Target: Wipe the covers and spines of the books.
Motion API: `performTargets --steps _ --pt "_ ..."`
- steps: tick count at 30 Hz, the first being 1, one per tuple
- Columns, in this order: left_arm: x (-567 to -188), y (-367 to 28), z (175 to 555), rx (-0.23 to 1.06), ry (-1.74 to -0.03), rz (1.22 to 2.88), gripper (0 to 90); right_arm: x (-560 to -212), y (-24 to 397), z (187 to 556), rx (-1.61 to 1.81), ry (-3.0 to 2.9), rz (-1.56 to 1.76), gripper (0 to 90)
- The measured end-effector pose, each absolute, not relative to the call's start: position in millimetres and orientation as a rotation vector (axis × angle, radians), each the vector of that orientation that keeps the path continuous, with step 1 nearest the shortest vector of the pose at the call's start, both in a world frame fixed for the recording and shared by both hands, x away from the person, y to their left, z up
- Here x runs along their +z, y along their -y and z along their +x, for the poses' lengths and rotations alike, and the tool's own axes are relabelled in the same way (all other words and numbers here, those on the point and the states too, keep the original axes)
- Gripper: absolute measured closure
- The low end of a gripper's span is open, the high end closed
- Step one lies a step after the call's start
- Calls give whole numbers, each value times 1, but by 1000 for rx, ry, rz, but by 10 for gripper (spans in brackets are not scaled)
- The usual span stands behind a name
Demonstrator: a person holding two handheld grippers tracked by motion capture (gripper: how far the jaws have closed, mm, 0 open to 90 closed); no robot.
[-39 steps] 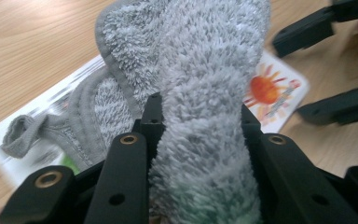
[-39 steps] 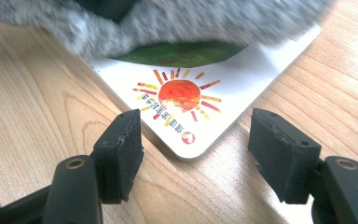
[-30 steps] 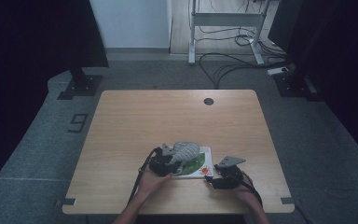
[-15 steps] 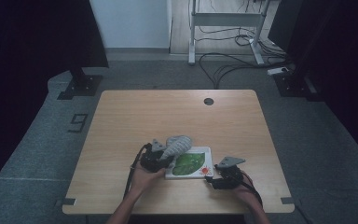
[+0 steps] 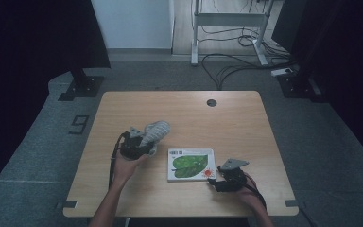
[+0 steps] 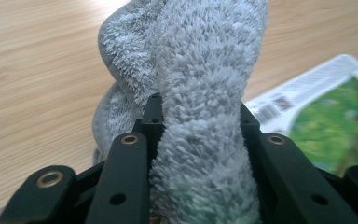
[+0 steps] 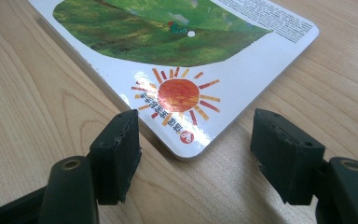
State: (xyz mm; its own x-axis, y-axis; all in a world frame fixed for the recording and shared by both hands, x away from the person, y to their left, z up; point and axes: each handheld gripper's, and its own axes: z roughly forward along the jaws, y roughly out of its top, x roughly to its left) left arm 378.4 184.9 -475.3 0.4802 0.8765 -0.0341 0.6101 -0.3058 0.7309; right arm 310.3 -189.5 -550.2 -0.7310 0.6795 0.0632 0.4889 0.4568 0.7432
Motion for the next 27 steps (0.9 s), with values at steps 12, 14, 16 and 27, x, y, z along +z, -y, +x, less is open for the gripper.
performTargets --steps 12,14,16,27 --pt "-520 -194 399 554 -1362 2071 578 -551 190 311 1140 -2456 1019 322" --pt "-522 -194 399 557 -1366 2070 500 -551 190 311 1139 -2450 1022 322" --pt "-521 -195 398 576 -1367 2062 416 -551 190 310 1137 -2447 1022 322" --pt "-499 -187 372 551 -1224 2011 220 -548 191 309 1157 -2444 1003 310"
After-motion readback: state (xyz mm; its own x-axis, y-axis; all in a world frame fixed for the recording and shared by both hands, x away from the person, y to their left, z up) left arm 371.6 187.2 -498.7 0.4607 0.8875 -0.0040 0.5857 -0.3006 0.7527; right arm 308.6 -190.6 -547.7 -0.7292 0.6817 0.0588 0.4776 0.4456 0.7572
